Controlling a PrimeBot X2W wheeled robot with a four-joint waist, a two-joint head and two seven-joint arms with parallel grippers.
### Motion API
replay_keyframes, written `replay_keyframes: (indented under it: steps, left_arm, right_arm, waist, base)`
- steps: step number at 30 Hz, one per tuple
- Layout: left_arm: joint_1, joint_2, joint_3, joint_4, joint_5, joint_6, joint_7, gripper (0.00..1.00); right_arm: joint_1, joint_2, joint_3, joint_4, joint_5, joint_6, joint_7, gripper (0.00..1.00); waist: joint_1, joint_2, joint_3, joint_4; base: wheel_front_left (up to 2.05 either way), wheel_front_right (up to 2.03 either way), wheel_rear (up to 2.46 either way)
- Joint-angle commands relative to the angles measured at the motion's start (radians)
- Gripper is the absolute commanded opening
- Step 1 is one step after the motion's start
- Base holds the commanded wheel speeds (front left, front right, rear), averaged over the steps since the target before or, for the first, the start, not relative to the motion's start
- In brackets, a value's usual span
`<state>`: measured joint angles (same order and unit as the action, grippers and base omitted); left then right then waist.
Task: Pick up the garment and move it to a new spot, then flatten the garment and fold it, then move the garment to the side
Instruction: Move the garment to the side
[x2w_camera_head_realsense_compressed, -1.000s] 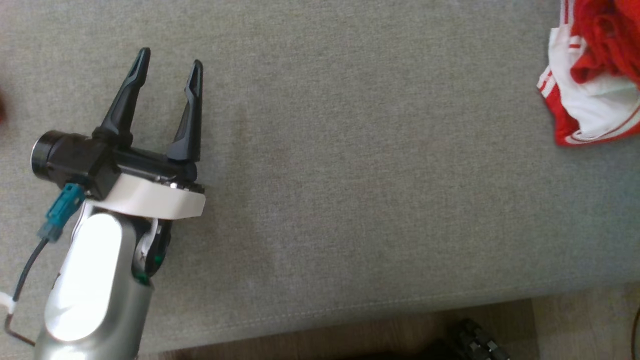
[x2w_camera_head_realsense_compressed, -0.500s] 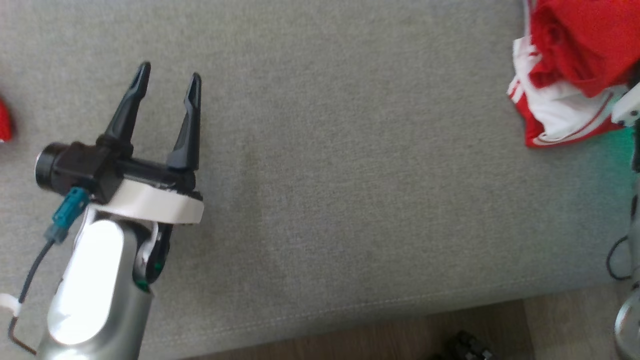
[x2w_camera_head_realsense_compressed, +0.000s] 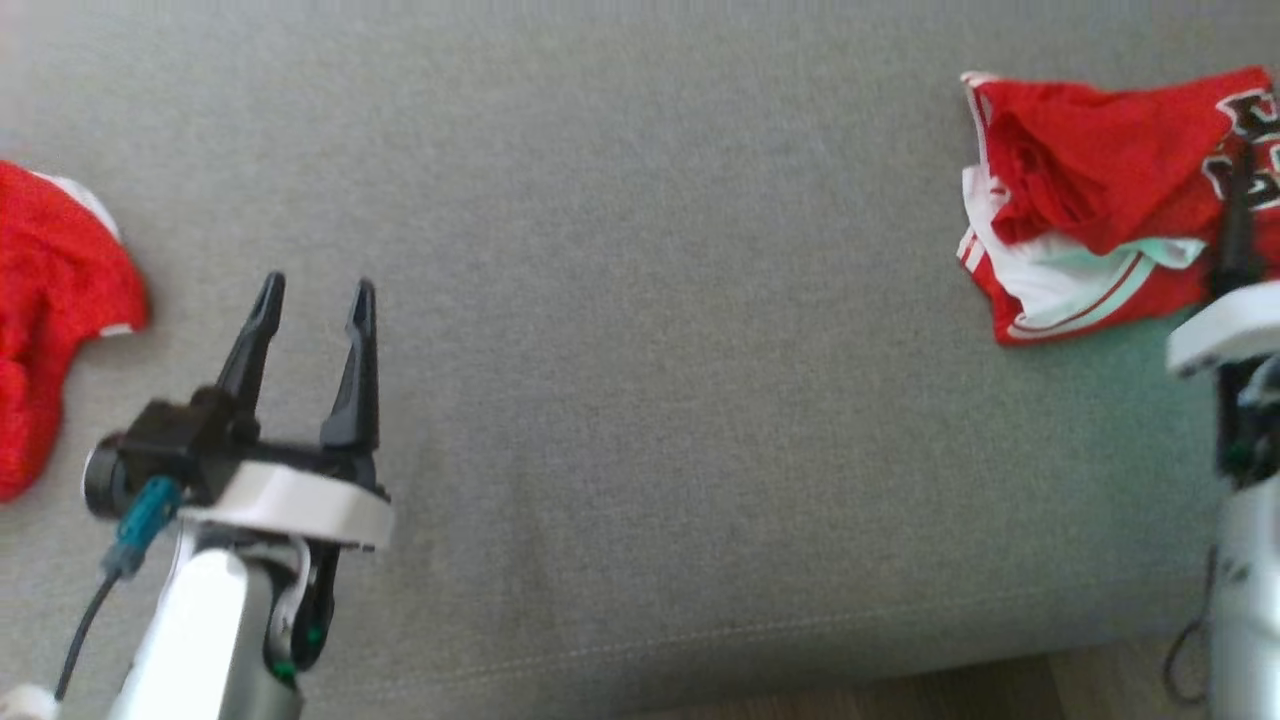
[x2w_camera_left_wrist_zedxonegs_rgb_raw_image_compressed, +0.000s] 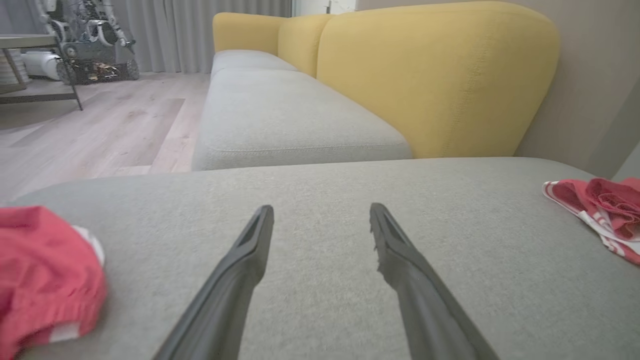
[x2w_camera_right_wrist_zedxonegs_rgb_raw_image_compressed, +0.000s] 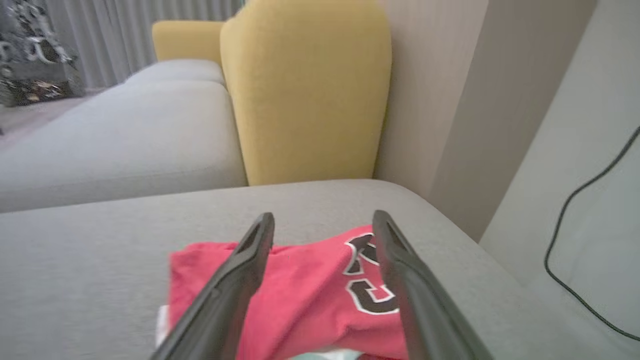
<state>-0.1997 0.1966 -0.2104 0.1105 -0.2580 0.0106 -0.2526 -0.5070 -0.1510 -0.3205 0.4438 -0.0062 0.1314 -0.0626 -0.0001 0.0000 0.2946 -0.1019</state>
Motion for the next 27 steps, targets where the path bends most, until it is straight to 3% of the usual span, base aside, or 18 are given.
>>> replay_keyframes:
  steps: [1,6,11,17,27]
  left_arm:
    - [0.017,0.023,0.049,-0.025,-0.007,0.014,-0.008,1.0]
    - [0.073,0.034,0.064,-0.036,-0.017,0.032,0.003,1.0]
    - [0.098,0.043,0.066,-0.051,-0.021,0.039,0.016,1.0]
    - [0.145,0.057,0.065,-0.075,-0.016,0.052,0.029,1.0]
    - [0.235,0.065,0.038,-0.107,-0.004,0.071,0.061,1.0]
  right_arm:
    - [0.06,0.025,0.055,-0.142,0.018,-0.001,0.023,1.0]
    - [0.223,0.077,0.154,-0.373,0.063,-0.001,0.092,1.0]
    - [0.308,0.094,0.23,-0.465,0.088,-0.001,0.122,1.0]
    - [0.386,0.1,0.292,-0.508,0.115,-0.001,0.128,1.0]
    - [0.504,0.101,0.298,-0.544,0.139,-0.001,0.143,1.0]
  waist:
    - [0.0001,0.0,-0.058,0.028]
    - [0.0001,0.0,-0.108,0.068]
    - [0.0001,0.0,-0.137,0.101]
    - [0.0001,0.0,-0.187,0.125]
    - [0.0001,0.0,-0.275,0.125]
  base:
    - [0.0,0.0,0.0]
    - [0.0,0.0,0.0]
    - [0.0,0.0,0.0]
    - [0.0,0.0,0.0]
    - [0.0,0.0,0.0]
